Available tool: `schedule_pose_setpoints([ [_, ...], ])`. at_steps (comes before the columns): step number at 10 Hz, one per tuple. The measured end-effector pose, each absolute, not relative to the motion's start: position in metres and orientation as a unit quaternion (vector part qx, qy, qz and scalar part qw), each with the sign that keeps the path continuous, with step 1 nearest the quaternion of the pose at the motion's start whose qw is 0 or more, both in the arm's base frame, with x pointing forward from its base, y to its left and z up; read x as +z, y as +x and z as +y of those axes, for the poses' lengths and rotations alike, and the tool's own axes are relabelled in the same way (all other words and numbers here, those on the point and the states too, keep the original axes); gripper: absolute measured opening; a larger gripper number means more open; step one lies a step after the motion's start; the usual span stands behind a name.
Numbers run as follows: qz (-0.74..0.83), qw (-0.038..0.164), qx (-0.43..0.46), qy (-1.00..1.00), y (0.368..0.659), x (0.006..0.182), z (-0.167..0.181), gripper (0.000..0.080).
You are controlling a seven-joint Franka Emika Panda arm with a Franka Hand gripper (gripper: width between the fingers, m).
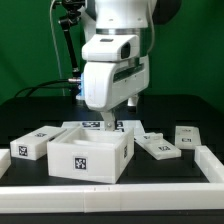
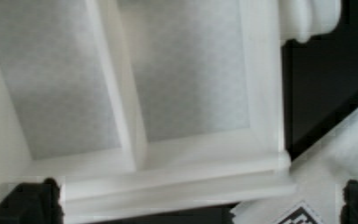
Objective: Assemble cabinet
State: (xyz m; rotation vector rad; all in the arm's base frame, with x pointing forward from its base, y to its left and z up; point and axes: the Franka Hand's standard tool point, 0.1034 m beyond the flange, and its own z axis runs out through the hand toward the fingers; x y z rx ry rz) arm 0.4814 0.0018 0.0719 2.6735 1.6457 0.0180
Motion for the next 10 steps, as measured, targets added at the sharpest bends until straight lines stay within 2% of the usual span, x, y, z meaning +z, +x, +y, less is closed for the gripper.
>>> schedule_pose_setpoints([
  [4, 0.522, -0.003, 0.0, 0.853, 0.475, 0.067, -0.002, 0.0797],
  [6, 0.531, -0.009, -0.006, 0.847, 0.462, 0.052, 0.0, 0.0797],
  [10, 0.537, -0.015, -0.01, 0.843, 0.446, 0.041, 0.011, 0.0797],
])
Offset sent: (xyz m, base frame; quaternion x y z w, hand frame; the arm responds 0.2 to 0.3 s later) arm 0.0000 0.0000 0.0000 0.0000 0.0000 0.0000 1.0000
